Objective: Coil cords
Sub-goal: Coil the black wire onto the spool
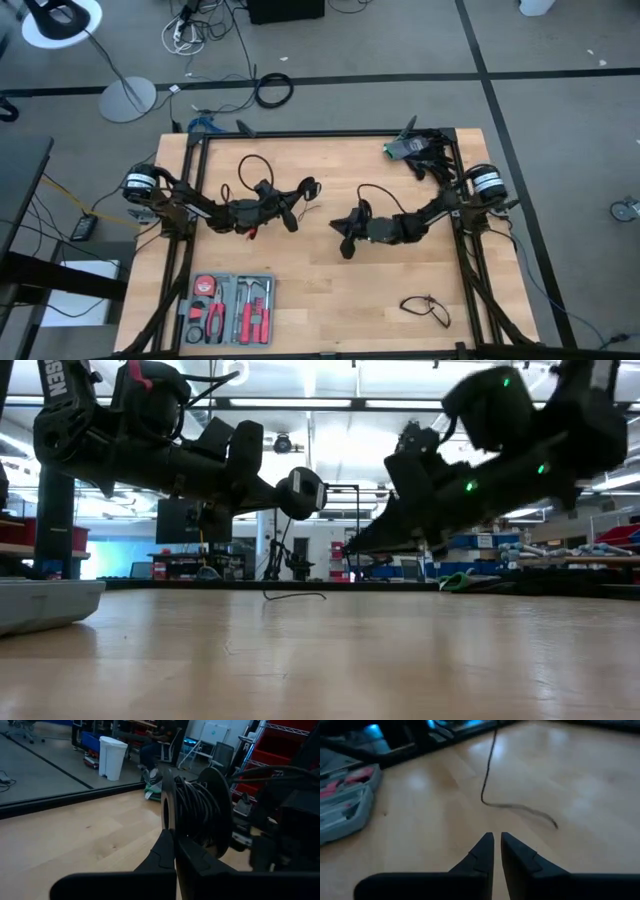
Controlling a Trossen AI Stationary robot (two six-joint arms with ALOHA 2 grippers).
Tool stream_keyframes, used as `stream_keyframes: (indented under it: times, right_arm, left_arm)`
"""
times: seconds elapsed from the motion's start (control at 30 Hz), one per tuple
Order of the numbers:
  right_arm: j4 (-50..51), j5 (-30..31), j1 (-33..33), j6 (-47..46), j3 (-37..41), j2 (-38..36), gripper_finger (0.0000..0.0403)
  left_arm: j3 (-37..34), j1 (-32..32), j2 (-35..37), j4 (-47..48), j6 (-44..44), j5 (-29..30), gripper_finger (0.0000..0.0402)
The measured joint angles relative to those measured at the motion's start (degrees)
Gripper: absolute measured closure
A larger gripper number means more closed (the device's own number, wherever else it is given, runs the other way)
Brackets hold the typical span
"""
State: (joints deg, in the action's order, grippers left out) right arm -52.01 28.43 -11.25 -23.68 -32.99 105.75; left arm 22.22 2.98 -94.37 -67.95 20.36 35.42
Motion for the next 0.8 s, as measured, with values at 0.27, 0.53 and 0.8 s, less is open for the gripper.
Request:
stream_keyframes:
  times: [0.27, 0.53, 0.8]
  right_arm:
    - [-6.4, -5.7, 4.7, 19.9, -6.4, 11.3, 0.0350]
    - [-6.1, -5.7, 5.4, 29.1, -15.0, 17.0, 0.0300]
    - [-3.2, 0.0, 5.7, 28.5, -16.0, 16.8, 0.0246]
  left_arm:
    - [0.0, 0.0, 0.0, -0.4, 0.0, -0.6, 0.0401]
    - [0.0, 0.0, 0.0, -1.8, -0.1, -0.8, 0.0401]
    - [0.0, 0.0, 0.0, -1.8, -0.5, -1.8, 0.0401]
